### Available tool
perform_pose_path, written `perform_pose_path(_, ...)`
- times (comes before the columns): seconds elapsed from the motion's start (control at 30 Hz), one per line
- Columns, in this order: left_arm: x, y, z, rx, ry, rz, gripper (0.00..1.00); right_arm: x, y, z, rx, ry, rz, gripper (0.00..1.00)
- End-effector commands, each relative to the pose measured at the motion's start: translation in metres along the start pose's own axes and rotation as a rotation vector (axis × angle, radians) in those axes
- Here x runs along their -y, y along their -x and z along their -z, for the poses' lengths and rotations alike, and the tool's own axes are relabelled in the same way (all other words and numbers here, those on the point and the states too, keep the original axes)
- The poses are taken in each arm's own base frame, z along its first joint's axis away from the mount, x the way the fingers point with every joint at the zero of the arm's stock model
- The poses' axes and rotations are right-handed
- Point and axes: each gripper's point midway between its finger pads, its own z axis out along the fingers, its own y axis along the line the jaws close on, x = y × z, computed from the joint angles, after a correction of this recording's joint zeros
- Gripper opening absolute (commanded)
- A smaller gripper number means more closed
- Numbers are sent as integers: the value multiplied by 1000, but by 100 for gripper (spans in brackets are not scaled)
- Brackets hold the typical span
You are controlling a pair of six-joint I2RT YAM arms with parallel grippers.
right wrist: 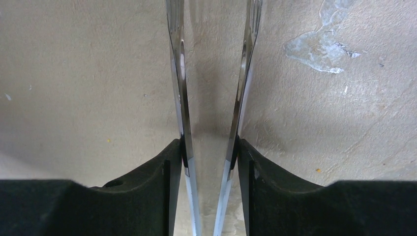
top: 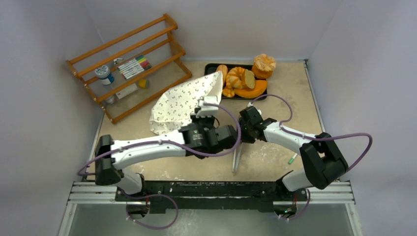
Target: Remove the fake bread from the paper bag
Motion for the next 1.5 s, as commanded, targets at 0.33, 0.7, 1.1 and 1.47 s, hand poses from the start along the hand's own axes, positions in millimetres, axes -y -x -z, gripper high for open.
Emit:
perform_pose_path(0.33,-165,127,-46,11,214,282,0,-1,3,-12,4,8,6,56)
perform_pose_path(0.7,-199,143,-107,-24,281,367,0,-2,8,-9,20,8,14,88)
perform_pose_path(1.1,-189,168,-144,7,147,637,0,-1,8,-9,25,11,11,90)
perform_pose_path(1.47,-172,214,-156,81,26,875,0,3,9,-4,42,3,6,90)
